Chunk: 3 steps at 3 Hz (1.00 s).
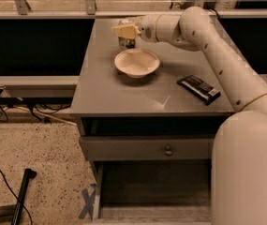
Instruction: Place 7up can into middle drawer
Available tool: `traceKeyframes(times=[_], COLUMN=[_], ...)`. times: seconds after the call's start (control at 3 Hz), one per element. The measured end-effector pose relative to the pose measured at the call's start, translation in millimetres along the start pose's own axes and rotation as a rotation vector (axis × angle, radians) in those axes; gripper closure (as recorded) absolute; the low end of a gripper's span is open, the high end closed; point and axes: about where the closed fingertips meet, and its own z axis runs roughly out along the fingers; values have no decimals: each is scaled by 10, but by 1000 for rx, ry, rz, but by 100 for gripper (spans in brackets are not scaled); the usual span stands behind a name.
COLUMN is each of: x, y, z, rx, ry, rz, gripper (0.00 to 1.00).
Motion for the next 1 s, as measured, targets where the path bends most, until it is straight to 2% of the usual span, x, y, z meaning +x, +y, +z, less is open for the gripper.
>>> traceKeyframes(times=[0.33, 0.67, 1.0], x=[2, -323, -947], y=[9, 84, 424], z=[2, -104, -256], rx=[-9, -59, -128], ry=[-10, -70, -117], rz=[7, -58, -192], gripper=[73, 96, 100])
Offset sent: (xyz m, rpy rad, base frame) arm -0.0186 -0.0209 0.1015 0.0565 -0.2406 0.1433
